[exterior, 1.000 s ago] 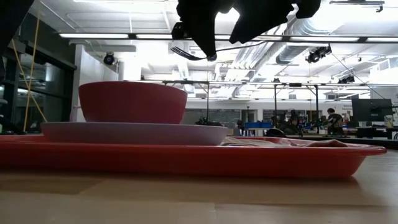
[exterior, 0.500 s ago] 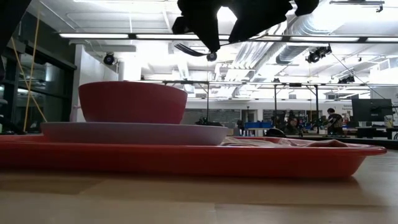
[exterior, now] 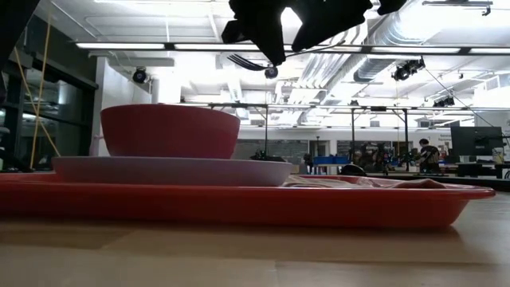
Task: Set up tray
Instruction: Put the blue fork on the gray napkin
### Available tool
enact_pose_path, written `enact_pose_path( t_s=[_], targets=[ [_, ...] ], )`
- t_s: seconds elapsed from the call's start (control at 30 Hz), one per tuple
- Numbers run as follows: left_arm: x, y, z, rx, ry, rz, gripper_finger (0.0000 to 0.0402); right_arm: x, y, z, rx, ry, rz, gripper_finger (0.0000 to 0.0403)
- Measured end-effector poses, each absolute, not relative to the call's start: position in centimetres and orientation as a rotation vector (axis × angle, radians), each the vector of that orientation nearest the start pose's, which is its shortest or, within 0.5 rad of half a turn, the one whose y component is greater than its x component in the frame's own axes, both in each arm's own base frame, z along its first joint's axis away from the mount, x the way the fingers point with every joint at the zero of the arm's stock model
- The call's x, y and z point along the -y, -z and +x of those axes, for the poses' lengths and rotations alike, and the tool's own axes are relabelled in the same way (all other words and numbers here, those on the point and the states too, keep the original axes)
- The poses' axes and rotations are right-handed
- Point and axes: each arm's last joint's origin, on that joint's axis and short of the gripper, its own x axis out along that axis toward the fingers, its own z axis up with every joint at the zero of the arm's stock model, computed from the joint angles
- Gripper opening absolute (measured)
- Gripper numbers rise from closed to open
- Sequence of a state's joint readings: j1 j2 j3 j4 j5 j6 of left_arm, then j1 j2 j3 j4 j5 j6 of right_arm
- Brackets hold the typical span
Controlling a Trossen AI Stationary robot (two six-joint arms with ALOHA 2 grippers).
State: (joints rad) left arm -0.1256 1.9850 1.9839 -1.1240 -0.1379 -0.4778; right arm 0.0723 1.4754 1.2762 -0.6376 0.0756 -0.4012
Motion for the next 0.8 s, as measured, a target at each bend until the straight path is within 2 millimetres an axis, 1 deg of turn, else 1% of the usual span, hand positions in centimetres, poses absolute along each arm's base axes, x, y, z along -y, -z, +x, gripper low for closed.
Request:
enact_pose_path(
  t_s=[0.13, 0.47, 0.8],
  targets=[
    [4.79, -31.79, 41.01, -1.084, -0.275, -0.282, 0.0021, -2.05, -30.49, 31.09, -0.824, -0.169, -0.43, 0.0091],
    [4.83, -31.8, 41.07, -1.078, -0.276, -0.294, 0.0021, -1.88, -30.42, 31.03, -0.836, -0.162, -0.415, 0.0105],
    [4.87, -31.81, 41.06, -1.08, -0.277, -0.317, 0.0021, -1.85, -30.33, 30.94, -0.851, -0.155, -0.409, 0.0092]
  ],
)
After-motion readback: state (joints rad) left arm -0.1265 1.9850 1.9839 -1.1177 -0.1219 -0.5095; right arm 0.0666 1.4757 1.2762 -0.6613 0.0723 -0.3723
